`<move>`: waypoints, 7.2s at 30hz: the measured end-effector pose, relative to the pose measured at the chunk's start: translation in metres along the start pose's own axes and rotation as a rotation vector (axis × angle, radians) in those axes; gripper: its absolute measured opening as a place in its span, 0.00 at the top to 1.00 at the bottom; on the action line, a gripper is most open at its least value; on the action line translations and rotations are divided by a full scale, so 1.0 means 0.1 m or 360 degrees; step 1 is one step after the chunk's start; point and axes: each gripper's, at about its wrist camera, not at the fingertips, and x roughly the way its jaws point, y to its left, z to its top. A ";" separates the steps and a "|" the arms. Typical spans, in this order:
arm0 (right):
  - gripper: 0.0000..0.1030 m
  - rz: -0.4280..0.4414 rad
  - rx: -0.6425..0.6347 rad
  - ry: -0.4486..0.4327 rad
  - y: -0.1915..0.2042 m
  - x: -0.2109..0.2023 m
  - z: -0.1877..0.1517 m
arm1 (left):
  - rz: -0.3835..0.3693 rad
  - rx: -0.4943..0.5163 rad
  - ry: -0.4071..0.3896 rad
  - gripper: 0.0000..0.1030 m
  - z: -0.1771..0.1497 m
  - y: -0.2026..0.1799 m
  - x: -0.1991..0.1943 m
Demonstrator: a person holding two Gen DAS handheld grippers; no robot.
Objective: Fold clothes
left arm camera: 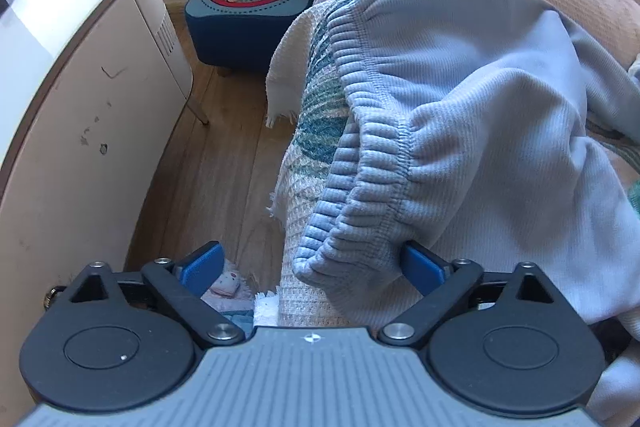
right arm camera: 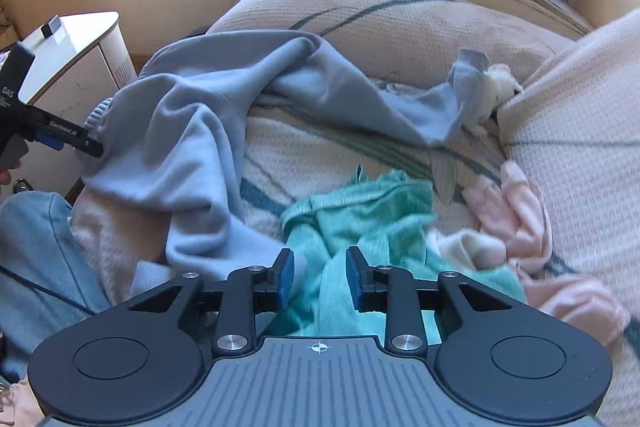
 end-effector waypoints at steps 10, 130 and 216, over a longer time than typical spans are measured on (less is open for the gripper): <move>0.71 0.0073 0.0008 0.0066 0.14 -0.08 -0.21 | -0.0046 -0.0011 -0.0046 0.64 -0.05 -0.04 -0.13; 0.82 -0.1053 -0.0515 -0.0054 -0.39 -1.04 -0.43 | 0.0110 0.0304 0.0164 0.13 -0.27 -0.46 -0.18; 0.94 -0.0434 -0.1275 0.0307 -1.20 1.13 1.26 | 0.0237 0.0194 0.0229 0.13 0.40 -0.60 0.06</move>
